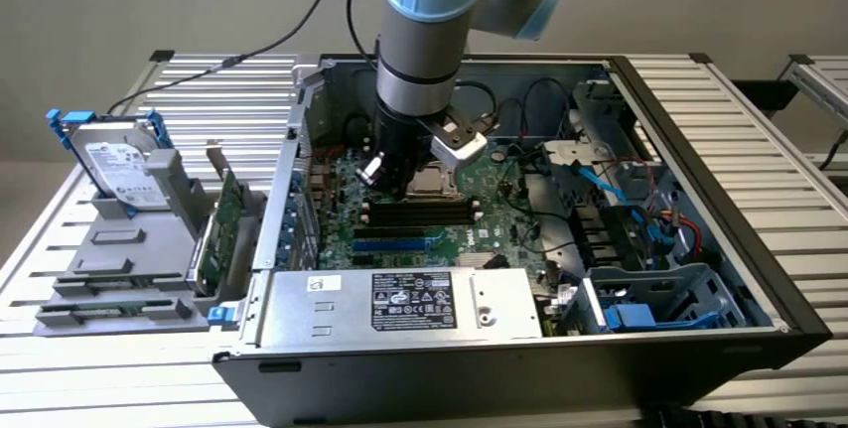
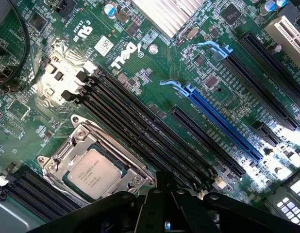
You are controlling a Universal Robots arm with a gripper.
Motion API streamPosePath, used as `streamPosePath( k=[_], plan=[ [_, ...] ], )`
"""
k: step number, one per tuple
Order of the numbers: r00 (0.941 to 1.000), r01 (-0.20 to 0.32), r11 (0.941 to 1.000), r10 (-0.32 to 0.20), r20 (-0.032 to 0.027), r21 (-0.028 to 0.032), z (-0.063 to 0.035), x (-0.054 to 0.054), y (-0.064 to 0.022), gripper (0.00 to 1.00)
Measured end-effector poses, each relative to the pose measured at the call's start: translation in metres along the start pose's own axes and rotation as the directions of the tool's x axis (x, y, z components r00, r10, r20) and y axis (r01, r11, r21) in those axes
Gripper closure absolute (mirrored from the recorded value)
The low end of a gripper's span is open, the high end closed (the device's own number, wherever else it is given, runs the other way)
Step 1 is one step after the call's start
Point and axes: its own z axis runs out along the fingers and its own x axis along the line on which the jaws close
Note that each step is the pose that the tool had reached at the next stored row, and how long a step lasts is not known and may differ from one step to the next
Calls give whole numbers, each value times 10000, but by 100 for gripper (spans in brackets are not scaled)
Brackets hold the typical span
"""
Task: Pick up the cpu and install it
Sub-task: 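Install the second cpu locking lever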
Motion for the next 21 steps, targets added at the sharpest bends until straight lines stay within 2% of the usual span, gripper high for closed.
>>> streamPosePath(
  k=[3, 11, 21],
  plan=[
    [10000, -53, 10000, 53, -5, 52, 13, -1, 2, 89],
    [9998, -163, 9996, 165, -67, 229, 44, 0, 7, 89],
    [9995, -323, 9987, 326, -54, 388, 95, -2, 15, 89]
  ],
)
